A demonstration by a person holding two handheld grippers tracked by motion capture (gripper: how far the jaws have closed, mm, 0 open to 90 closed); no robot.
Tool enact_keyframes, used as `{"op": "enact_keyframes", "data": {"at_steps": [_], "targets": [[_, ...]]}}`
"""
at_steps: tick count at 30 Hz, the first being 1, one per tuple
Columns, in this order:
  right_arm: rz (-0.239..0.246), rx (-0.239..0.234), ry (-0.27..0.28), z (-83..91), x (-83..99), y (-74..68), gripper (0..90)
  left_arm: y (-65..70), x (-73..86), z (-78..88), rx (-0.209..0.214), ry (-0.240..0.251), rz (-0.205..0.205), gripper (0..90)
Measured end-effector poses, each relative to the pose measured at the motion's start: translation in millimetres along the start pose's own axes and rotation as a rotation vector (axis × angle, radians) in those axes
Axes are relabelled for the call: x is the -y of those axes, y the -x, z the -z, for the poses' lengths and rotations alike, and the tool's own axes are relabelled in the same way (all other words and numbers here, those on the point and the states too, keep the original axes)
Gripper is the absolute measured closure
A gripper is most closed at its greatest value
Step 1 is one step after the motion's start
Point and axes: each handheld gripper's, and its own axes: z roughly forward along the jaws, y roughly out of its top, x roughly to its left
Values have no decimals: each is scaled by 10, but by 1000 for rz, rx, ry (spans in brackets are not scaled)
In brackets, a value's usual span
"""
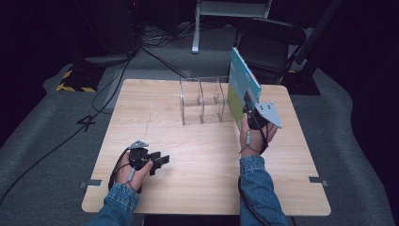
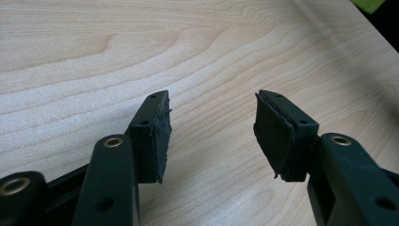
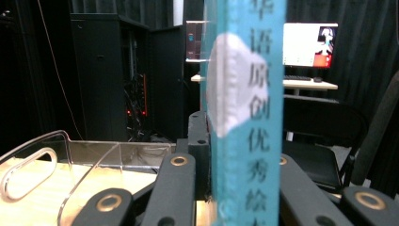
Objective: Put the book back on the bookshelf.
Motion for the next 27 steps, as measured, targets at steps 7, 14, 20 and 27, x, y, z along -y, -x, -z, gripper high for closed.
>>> {"op": "enact_keyframes", "data": {"at_steps": [7,14,20,27], "targets": [[-69,8,-64,84,125,62,808,29,-3,-5,3,3,-16,465],[-113,-4,-151,102,178,217,808,38,-4,-12,-4,4,-23,465],[-130,-43,-240,99,93,255,808,42,-4,-8,0,6,-19,464],[-217,-77,-315,156,-8,275,809,68,-10,-7,9,5,-24,464]]}}
